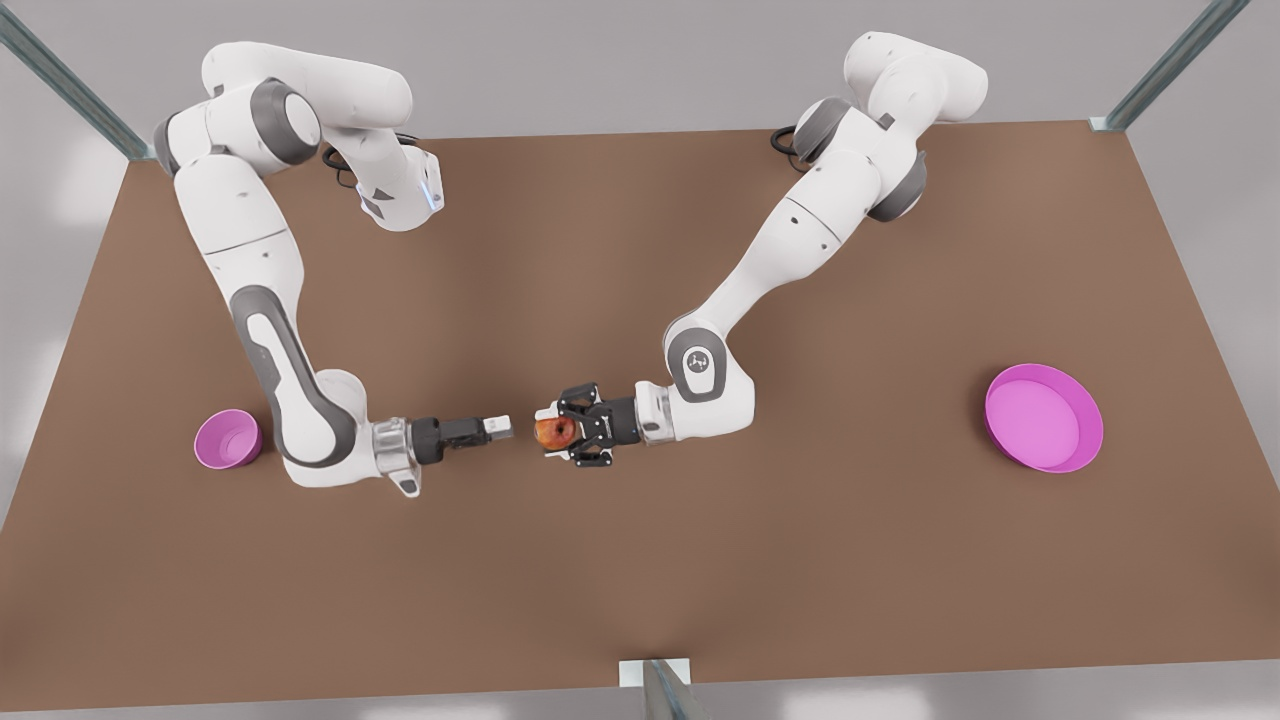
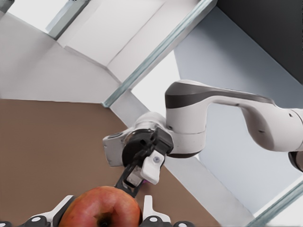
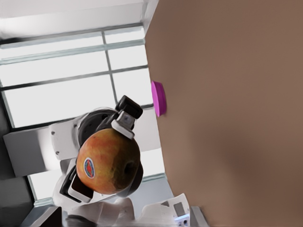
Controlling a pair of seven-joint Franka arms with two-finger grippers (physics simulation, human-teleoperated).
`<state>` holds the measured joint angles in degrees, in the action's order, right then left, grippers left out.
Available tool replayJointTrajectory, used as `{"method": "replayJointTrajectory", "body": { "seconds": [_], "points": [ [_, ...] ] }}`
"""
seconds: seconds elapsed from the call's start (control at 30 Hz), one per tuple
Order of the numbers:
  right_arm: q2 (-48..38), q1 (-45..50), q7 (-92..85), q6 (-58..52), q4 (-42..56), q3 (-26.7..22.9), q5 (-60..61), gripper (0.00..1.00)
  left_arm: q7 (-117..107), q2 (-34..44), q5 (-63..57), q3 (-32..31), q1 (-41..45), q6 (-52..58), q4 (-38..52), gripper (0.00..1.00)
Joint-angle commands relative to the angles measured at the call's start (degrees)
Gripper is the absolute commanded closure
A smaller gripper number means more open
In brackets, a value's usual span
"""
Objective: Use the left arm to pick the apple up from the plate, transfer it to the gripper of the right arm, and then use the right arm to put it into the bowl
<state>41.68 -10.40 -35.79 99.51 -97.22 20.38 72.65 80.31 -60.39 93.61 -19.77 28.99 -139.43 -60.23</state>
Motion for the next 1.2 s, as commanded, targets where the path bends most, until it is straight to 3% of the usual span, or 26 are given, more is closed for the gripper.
{"method": "replayJointTrajectory", "body": {
  "seconds": [0.0,0.23,0.6,0.8,0.93,1.17],
  "points": [
    [-0.5,0.0,-22.1,-0.7,-0.9,0.6,0.5,0.00,15.7,0.1,0.1,-0.5,0.0,0.2,0.0,0.30],
    [-1.2,-0.8,-16.7,2.5,-2.1,3.1,3.0,0.01,15.7,0.0,0.1,-0.5,0.1,0.2,0.0,0.30],
    [-1.2,-0.1,2.7,6.0,-0.9,2.8,-0.4,0.00,15.7,0.0,0.1,-0.6,0.2,0.2,-0.1,0.30],
    [-0.9,0.5,4.1,6.4,-0.8,2.9,-0.4,0.00,15.5,0.0,0.1,-0.6,0.3,0.1,-0.1,0.30],
    [-2.4,0.4,16.7,6.1,0.5,4.1,-3.5,0.00,15.5,-0.1,0.1,-0.6,0.3,0.1,-0.1,0.30],
    [-2.2,0.5,17.6,6.0,0.8,4.3,-3.8,0.00,15.5,0.0,0.1,-0.5,0.3,0.1,-0.1,0.30]
  ]
}}
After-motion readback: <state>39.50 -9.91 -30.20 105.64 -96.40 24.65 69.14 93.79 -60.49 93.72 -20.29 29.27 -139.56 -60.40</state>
